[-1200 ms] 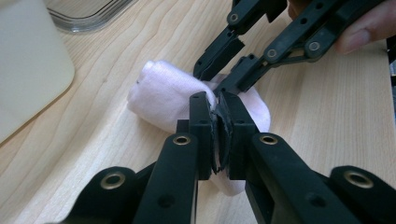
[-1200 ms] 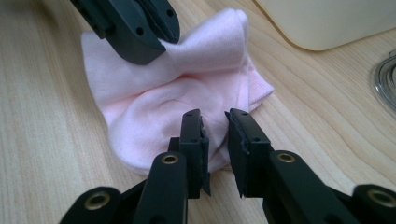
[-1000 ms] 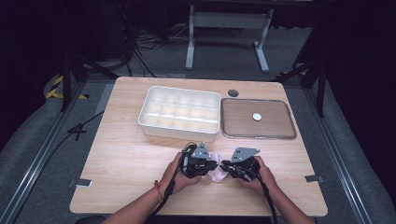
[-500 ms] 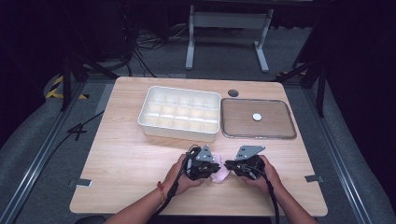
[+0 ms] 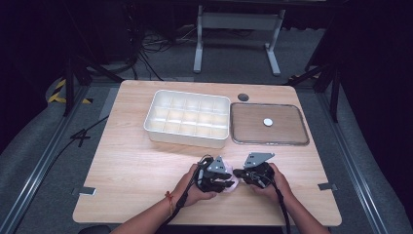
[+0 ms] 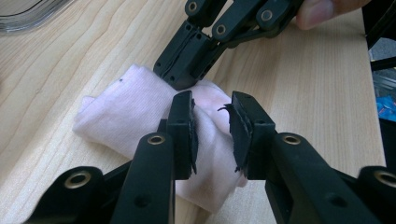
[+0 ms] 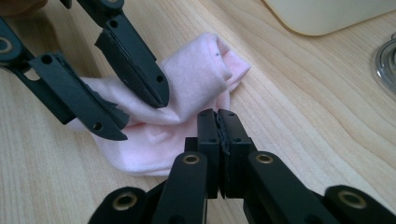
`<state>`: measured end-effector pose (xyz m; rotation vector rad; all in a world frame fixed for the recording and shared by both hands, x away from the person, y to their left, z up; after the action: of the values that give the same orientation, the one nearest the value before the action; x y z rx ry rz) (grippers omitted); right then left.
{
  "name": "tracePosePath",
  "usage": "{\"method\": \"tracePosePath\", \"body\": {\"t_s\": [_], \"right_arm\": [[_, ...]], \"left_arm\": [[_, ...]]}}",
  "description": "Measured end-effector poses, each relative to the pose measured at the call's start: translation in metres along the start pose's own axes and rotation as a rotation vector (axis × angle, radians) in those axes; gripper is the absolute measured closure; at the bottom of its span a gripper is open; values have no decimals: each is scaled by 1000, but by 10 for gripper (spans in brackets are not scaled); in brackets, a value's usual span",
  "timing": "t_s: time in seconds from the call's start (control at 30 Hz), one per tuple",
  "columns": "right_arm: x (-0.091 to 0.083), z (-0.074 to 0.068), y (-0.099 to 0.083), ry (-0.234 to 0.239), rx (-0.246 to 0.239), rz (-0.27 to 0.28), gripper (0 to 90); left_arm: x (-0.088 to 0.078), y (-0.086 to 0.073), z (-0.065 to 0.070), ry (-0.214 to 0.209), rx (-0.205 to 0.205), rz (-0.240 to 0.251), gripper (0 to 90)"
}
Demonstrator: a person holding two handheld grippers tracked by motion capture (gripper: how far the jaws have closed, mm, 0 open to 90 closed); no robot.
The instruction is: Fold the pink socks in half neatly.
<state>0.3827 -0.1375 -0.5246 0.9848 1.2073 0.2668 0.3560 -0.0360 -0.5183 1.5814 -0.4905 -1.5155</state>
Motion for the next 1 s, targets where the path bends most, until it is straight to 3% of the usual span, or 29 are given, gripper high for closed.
{"method": "tracePosePath", "body": {"t_s": [0.17,0.23,0.27,0.4,0.6,0.73,0.8,1.0], "right_arm": [[-5,4,8,-20,-4,44,899],[-10,3,17,-24,-9,98,898],[-13,1,25,-12,-12,145,895],[-12,-5,32,16,-16,175,829],[-1,-5,31,29,-17,155,741],[6,2,23,51,32,120,715],[8,4,20,61,46,109,723],[9,2,19,63,25,93,838]], "left_arm": [[2,0,0,4,7,-2,712],[2,0,0,11,25,-10,712],[2,-1,0,12,28,-10,711],[3,-1,0,19,45,-18,709],[3,-1,1,9,46,-18,704],[1,-2,2,1,50,-22,683],[1,-2,2,0,52,-25,682],[-2,-2,4,1,60,-22,672]]}}
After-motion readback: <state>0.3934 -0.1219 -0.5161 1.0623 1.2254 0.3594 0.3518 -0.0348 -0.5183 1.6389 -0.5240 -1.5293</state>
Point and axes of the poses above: each handheld gripper's, and its own axes: x roughly forward along the jaws, y roughly out of its top, z roughly to its right, the point moved 8 cm from there along x, roughly forward along the jaws, and after that the axes turned 5 degrees about z, right-handed, at the moved point
